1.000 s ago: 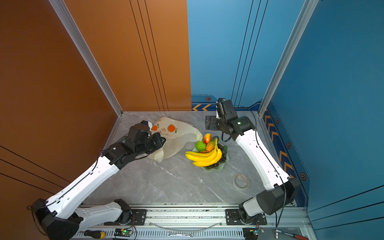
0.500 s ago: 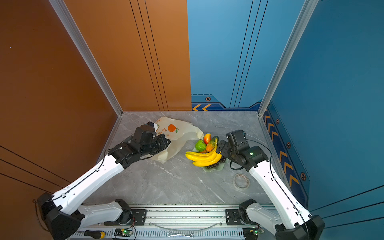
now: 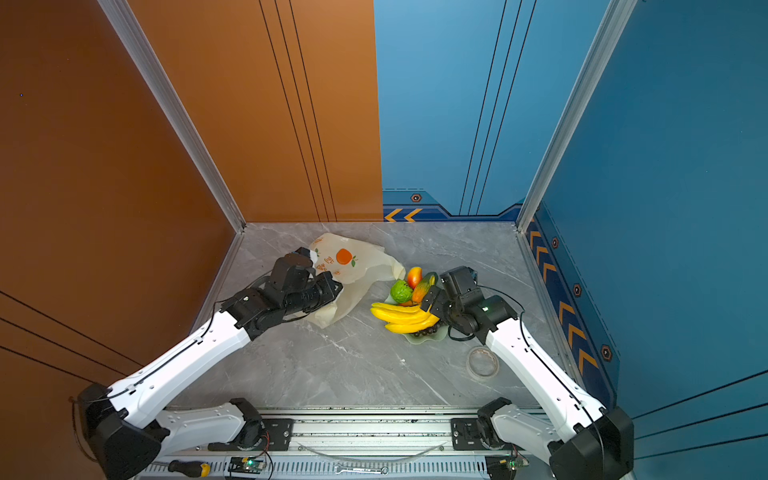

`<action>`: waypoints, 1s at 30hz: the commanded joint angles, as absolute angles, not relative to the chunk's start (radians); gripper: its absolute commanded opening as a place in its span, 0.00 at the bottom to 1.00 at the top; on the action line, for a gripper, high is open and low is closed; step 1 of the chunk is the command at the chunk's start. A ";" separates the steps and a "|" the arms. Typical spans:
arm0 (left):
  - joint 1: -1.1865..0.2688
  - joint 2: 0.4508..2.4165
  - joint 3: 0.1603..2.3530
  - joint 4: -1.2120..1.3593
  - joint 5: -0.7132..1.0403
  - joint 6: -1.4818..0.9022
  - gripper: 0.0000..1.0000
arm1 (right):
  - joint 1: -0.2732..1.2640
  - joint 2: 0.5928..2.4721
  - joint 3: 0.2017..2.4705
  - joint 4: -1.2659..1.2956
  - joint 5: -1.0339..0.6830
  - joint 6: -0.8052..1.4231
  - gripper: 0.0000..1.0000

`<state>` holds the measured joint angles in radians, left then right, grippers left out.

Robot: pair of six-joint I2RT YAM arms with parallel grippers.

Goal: Place the fruits into the plastic bag
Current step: 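Keep the bag held with the left gripper while the right lowers toward the bananas, then close the right gripper on the yellow banana bunch in the dish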

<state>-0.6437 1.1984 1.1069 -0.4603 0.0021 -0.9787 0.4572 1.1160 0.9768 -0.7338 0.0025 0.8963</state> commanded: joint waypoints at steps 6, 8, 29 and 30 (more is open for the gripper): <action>-0.652 1.172 1.093 -0.453 -0.002 -0.989 0.00 | 0.475 1.145 0.881 -0.606 0.008 0.966 0.97; -0.652 1.171 1.094 -0.453 0.001 -0.991 0.00 | 0.475 1.146 0.862 -0.585 0.019 0.977 0.96; -0.655 1.144 1.081 -0.459 -0.006 -1.015 0.00 | 0.456 1.200 0.806 -0.455 0.076 0.943 0.79; -0.656 1.144 1.081 -0.459 -0.008 -1.015 0.00 | 0.456 1.201 0.805 -0.451 0.079 0.943 0.79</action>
<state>-0.6437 1.1637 1.0946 -0.4599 0.0021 -1.0077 0.4591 1.1915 0.8249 -0.4797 0.0391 0.9577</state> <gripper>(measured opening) 0.045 0.790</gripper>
